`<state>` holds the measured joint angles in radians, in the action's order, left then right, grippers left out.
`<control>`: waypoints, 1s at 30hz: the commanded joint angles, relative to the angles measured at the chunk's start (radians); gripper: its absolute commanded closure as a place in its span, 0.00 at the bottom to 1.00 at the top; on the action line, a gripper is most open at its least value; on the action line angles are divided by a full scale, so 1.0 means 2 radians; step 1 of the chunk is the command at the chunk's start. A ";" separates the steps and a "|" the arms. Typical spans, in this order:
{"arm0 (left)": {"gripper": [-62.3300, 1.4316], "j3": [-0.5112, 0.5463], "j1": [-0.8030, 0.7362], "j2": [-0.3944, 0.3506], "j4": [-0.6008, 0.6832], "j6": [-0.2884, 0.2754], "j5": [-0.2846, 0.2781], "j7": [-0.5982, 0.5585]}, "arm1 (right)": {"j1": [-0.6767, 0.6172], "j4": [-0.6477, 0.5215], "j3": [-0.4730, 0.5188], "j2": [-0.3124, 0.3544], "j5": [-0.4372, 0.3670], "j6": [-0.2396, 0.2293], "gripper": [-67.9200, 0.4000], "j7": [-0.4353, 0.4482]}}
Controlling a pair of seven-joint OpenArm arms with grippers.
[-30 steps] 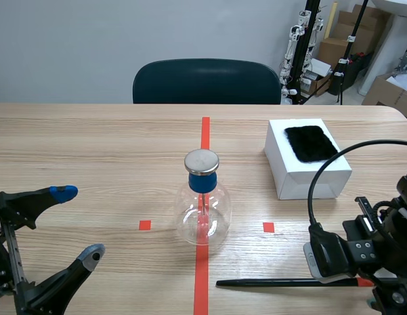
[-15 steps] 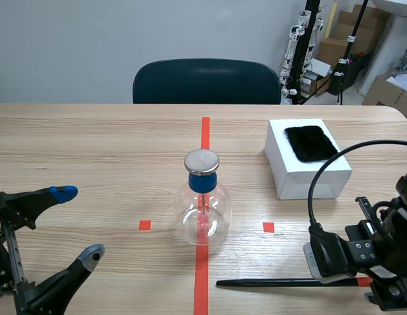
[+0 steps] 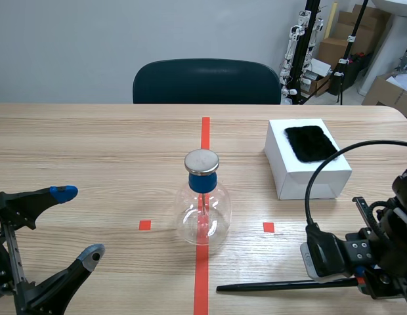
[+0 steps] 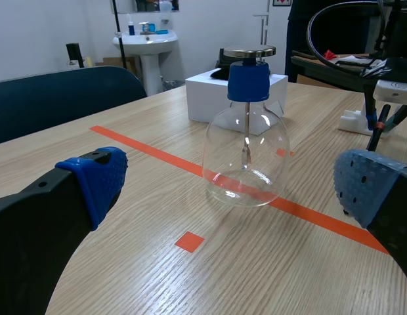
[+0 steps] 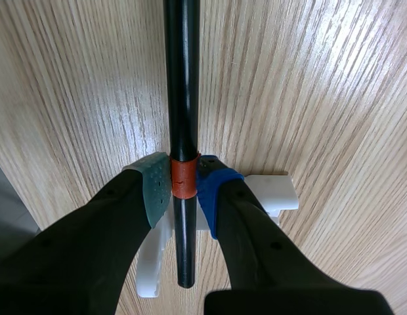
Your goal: Do the electroscope experiment. pick up the black charging rod
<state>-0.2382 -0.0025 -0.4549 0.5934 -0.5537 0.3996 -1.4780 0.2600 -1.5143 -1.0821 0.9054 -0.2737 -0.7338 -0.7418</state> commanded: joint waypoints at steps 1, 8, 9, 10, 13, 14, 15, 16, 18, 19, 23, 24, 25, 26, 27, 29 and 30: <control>0.00 0.001 0.002 -0.004 0.008 -0.001 -0.007 -0.009 | 0.010 0.000 0.004 0.002 0.000 -0.006 0.99 -0.001; 0.00 0.001 0.002 -0.004 0.008 -0.001 -0.007 -0.009 | 0.010 0.000 0.004 0.002 0.004 -0.006 0.99 0.000; 0.00 0.001 0.002 -0.004 0.008 -0.001 -0.007 -0.009 | 0.010 0.000 0.004 0.002 0.004 -0.006 0.99 0.000; 0.00 0.001 0.002 -0.004 0.008 -0.001 -0.007 -0.009 | 0.010 0.000 0.004 0.002 0.004 -0.006 0.99 0.000; 0.00 0.001 0.002 -0.004 0.008 -0.001 -0.007 -0.009 | 0.010 0.000 0.004 0.002 0.004 -0.006 0.99 0.003; 0.00 0.001 0.002 -0.004 0.008 -0.001 -0.007 -0.009 | 0.010 0.000 0.004 0.003 0.004 -0.006 0.99 0.004; 0.00 0.001 0.002 -0.004 0.008 -0.001 -0.007 -0.009 | 0.010 0.000 0.004 0.004 0.004 -0.006 0.99 0.004; 0.00 0.001 0.002 -0.004 0.008 -0.001 -0.007 -0.009 | 0.010 0.000 0.004 0.005 0.004 -0.006 0.99 0.007; 0.00 0.001 0.002 -0.004 0.008 -0.001 -0.007 -0.009 | 0.010 -0.001 0.005 0.009 0.004 -0.006 0.99 0.015; 0.00 0.001 0.002 -0.004 0.008 -0.001 -0.007 -0.009 | 0.010 -0.002 0.006 0.010 0.004 -0.006 0.99 0.017; 0.00 0.001 0.002 -0.004 0.008 -0.001 -0.007 -0.010 | 0.010 -0.008 0.010 0.018 0.004 -0.006 0.99 0.023; 0.00 0.001 0.002 -0.004 0.008 -0.001 -0.007 -0.010 | 0.010 -0.011 0.010 0.022 0.004 -0.006 0.99 0.026; 0.00 0.001 0.002 -0.004 0.008 -0.001 -0.007 -0.010 | 0.010 -0.015 0.010 0.026 0.004 -0.006 0.99 0.028; 0.00 0.001 0.002 -0.004 0.008 -0.001 -0.007 -0.010 | 0.010 -0.019 0.011 0.029 0.004 -0.006 0.99 0.030; 0.00 0.001 0.002 -0.004 0.008 -0.001 -0.007 -0.010 | 0.010 -0.023 0.011 0.033 0.003 -0.006 0.99 0.031; 0.00 0.001 0.002 -0.004 0.008 -0.001 -0.007 -0.010 | 0.010 -0.032 0.011 0.042 0.003 -0.006 0.99 0.037; 0.00 0.001 0.002 -0.004 0.008 -0.001 -0.007 -0.010 | 0.010 -0.036 0.011 0.046 0.003 -0.006 0.99 0.039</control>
<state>-0.2382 -0.0029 -0.4549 0.5934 -0.5537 0.3996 -1.4784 0.2600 -1.5639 -1.0809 0.9768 -0.2699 -0.7338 -0.6659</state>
